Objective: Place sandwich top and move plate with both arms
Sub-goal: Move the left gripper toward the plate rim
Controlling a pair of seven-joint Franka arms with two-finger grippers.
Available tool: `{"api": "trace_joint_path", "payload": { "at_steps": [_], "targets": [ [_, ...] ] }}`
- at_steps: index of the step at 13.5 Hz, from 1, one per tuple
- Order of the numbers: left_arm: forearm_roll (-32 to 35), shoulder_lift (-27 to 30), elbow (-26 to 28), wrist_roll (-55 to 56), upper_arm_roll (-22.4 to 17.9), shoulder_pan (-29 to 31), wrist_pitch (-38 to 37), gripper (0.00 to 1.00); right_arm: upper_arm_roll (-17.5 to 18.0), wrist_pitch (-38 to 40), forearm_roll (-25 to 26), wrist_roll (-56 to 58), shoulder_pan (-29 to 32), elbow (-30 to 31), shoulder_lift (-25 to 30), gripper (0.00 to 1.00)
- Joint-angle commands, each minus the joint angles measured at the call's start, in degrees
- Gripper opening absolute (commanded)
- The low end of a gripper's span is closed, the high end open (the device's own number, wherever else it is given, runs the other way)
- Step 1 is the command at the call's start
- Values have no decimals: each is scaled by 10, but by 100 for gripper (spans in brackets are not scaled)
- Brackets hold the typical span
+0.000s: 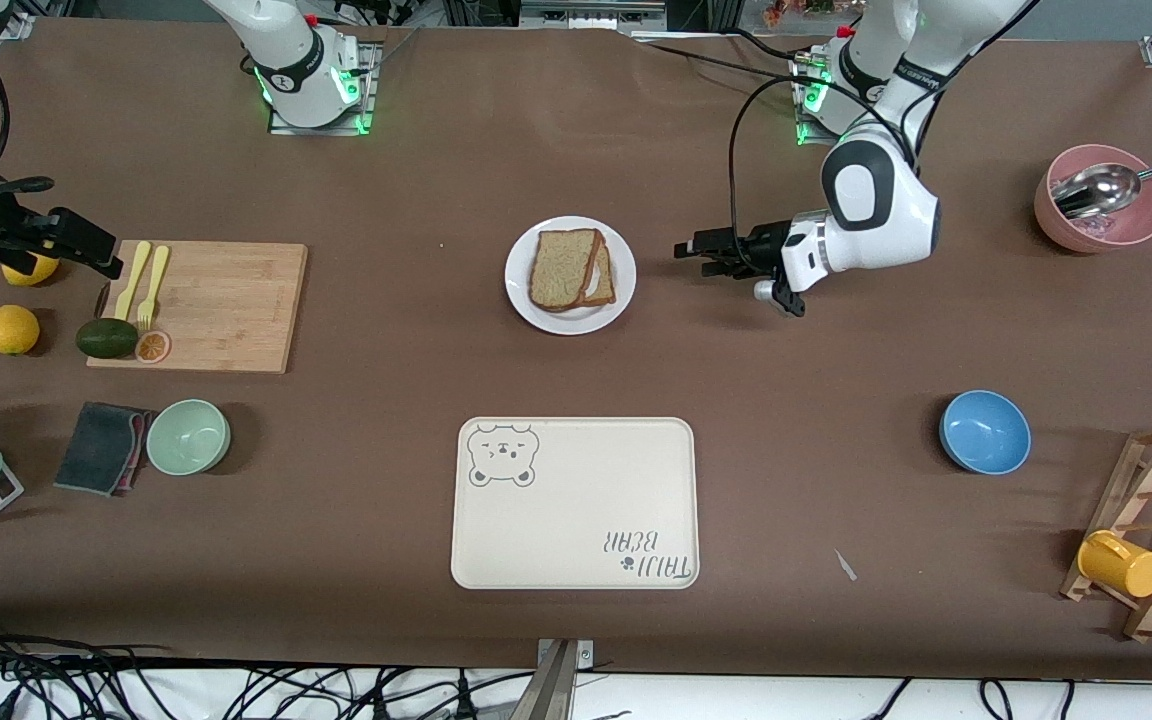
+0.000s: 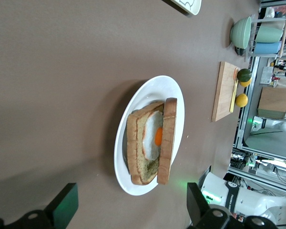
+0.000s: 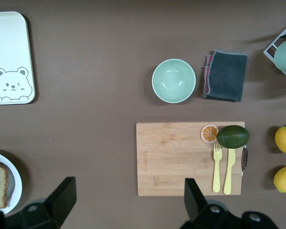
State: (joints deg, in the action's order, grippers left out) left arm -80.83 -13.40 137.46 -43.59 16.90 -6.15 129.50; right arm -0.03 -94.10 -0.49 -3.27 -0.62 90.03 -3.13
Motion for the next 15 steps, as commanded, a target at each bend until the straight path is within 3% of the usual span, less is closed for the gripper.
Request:
{"api": "trace_joint_path", "payload": {
  "at_steps": [1,8,15],
  "targets": [
    [-66,-23,-6,-45,11,-18,21,100,1,-9,-8,-3,0,4,4,100],
    [-198,-79,-22,-141,13,-79,90,100,2,-7,-9,-3,-1,4,4,100],
    [-218,-101,-37,-151,13,-105,113,100,2,-3,-9,-3,-1,4,5,100]
  ]
}}
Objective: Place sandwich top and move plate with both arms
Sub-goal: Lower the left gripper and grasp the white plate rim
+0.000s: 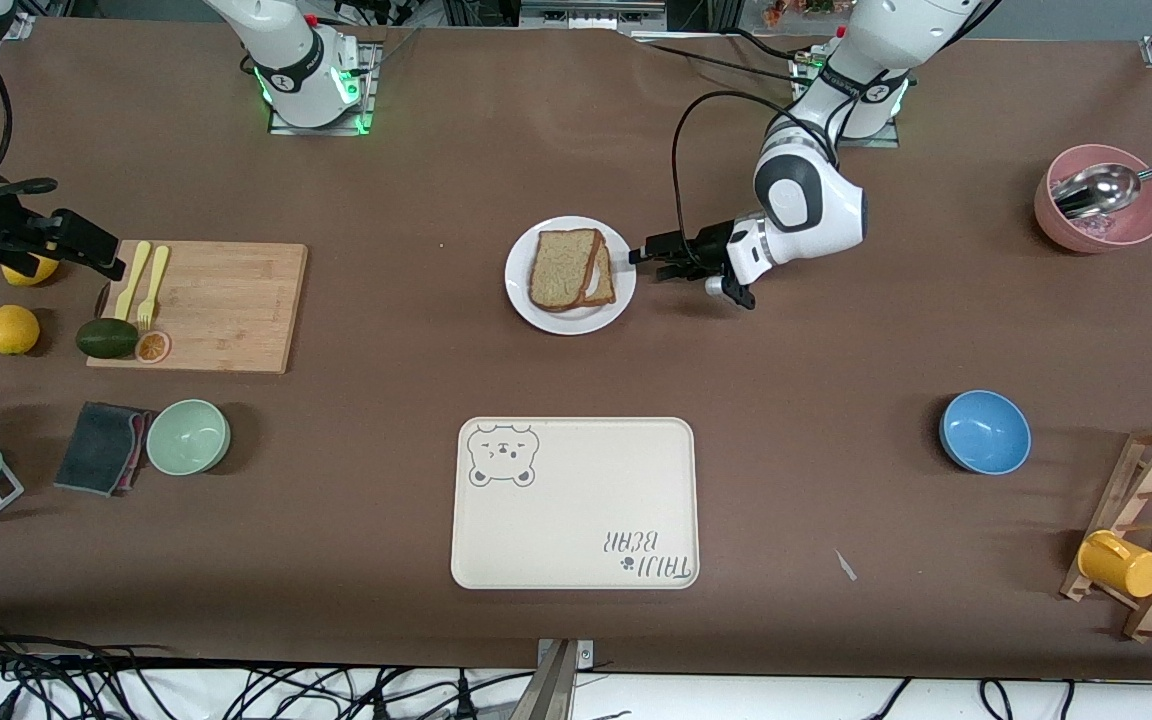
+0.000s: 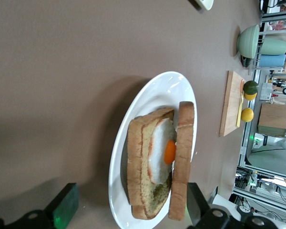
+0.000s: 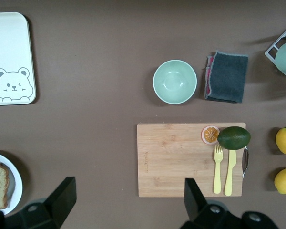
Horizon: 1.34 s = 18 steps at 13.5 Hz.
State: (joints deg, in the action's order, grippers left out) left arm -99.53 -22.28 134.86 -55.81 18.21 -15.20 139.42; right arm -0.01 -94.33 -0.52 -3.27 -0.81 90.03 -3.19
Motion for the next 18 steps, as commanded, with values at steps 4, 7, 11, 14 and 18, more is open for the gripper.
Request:
{"api": "trace_joint_path", "payload": {
  "at_steps": [4,7,11,14,18],
  "targets": [
    [-121,-22,-11,-115,0,-32,15,100,2,0,-9,-3,1,4,6,100],
    [-140,-25,-13,-127,0,-35,15,100,2,0,-9,-3,1,4,6,100],
    [-162,-54,-40,-135,0,-48,34,98,2,0,-9,-3,1,4,6,100],
    [-171,-58,-40,-152,0,-47,34,95,2,1,-9,-3,1,5,6,100],
    [-175,-61,-39,-162,-1,-45,34,78,2,1,-10,-3,1,5,6,100]
  ]
}}
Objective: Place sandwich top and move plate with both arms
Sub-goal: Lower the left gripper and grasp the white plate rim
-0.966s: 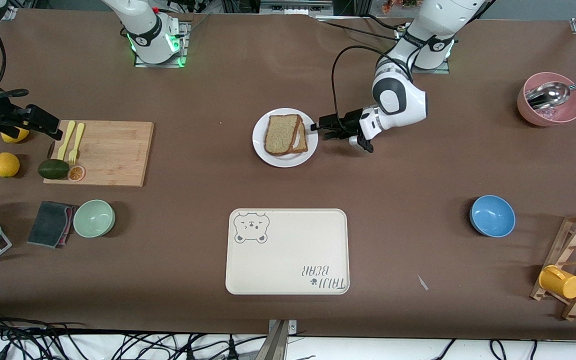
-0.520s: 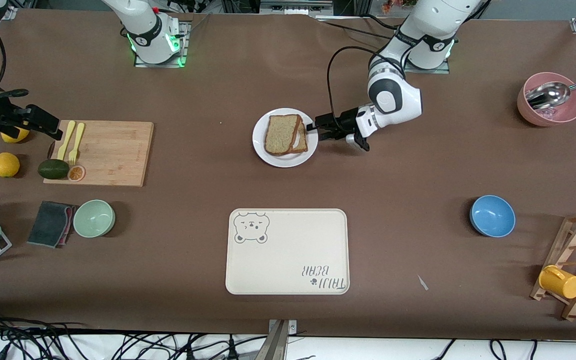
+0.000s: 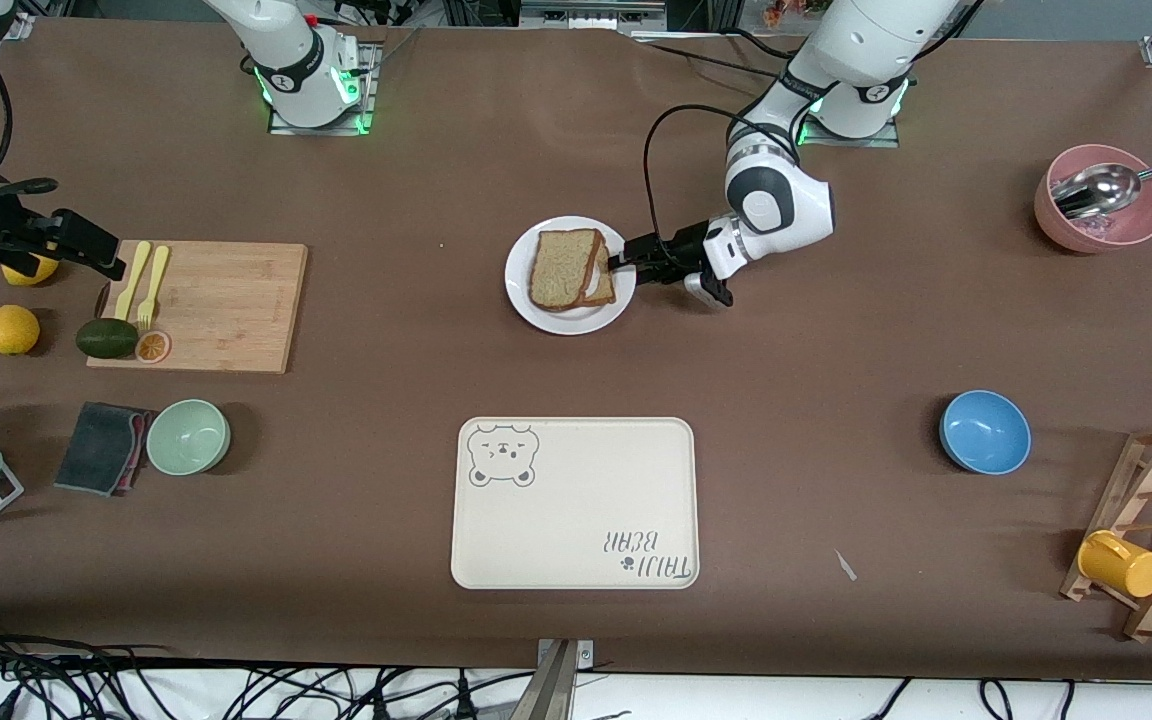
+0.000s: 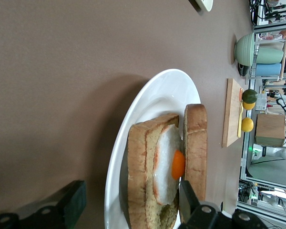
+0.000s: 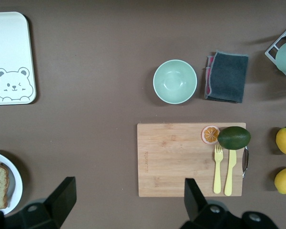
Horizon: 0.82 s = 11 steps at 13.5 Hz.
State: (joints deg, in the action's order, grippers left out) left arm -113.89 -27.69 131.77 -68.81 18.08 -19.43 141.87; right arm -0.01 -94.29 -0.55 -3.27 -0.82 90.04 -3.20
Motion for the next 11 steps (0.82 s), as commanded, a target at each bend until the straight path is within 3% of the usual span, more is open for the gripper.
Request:
{"api": "trace_joint_path", "payload": {
  "at_steps": [1,11],
  "targets": [
    [-36,-7,-8,-40,1,-3,10,75,1,1,-9,-3,1,5,6,100],
    [-65,-15,-6,-86,0,0,10,48,1,1,-9,-3,1,6,6,100]
  ]
}}
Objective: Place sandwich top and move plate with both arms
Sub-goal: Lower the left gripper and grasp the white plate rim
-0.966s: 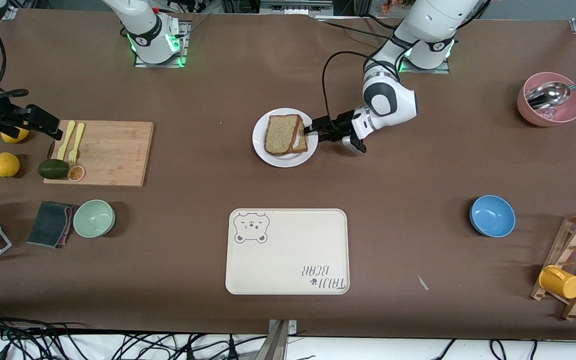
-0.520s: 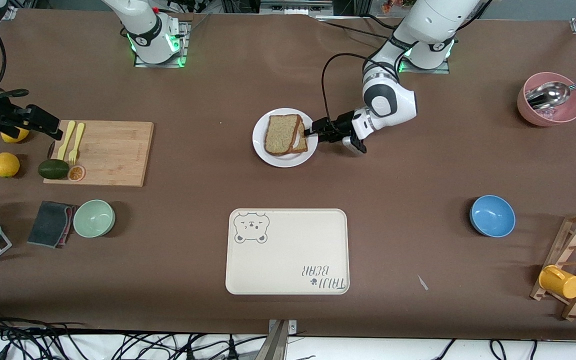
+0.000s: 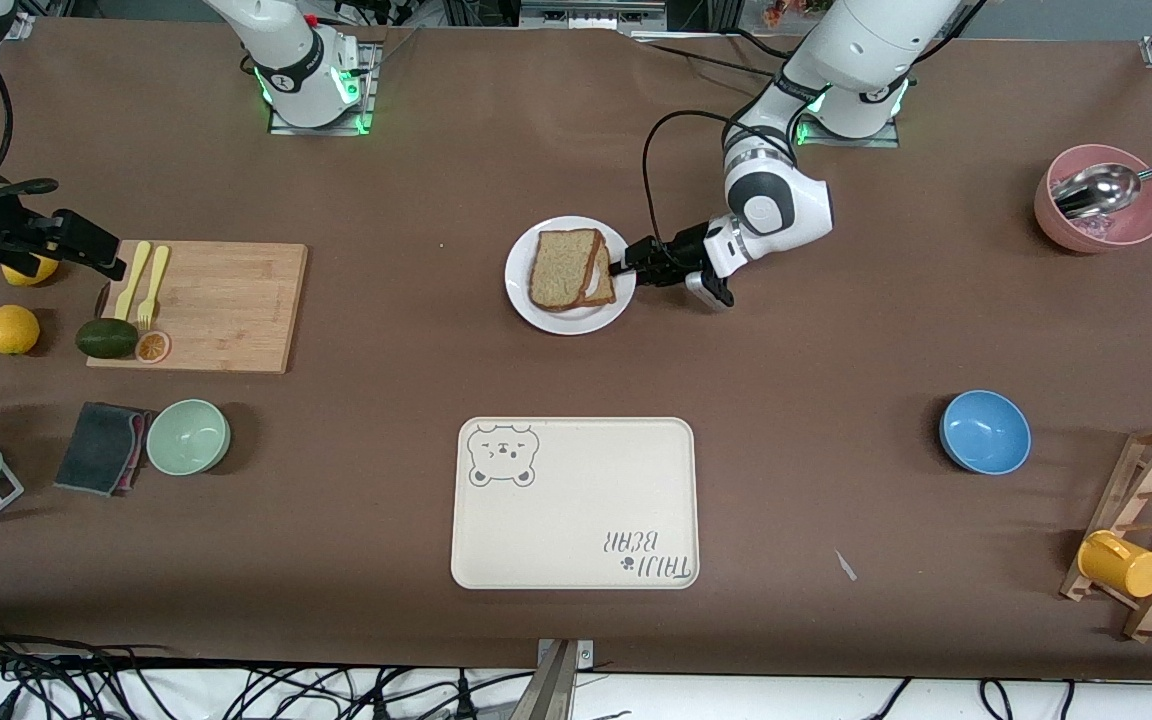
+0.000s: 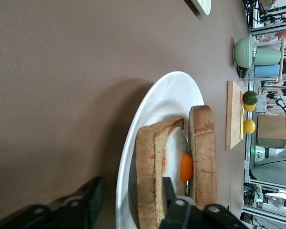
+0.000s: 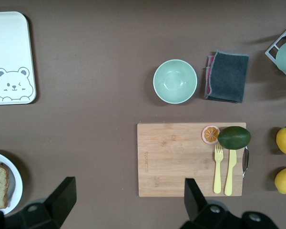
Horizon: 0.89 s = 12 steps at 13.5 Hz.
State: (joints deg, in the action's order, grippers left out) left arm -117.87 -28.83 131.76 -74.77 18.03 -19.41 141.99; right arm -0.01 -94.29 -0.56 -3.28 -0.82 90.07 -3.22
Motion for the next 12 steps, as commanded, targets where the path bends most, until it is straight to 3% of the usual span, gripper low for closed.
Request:
{"api": "trace_joint_path", "payload": {
  "at_steps": [1,4,8,12],
  "targets": [
    [-25,-4,-5,-27,2,0,7,46,1,1,-9,-3,1,5,6,100],
    [-25,-4,-5,-27,2,0,7,41,1,0,-9,-3,1,5,6,100],
    [-25,-4,-5,-29,2,0,7,24,1,0,-9,-3,1,5,6,100],
    [-25,-4,-5,-29,1,0,8,15,1,0,-9,-3,2,5,6,100]
  ]
}}
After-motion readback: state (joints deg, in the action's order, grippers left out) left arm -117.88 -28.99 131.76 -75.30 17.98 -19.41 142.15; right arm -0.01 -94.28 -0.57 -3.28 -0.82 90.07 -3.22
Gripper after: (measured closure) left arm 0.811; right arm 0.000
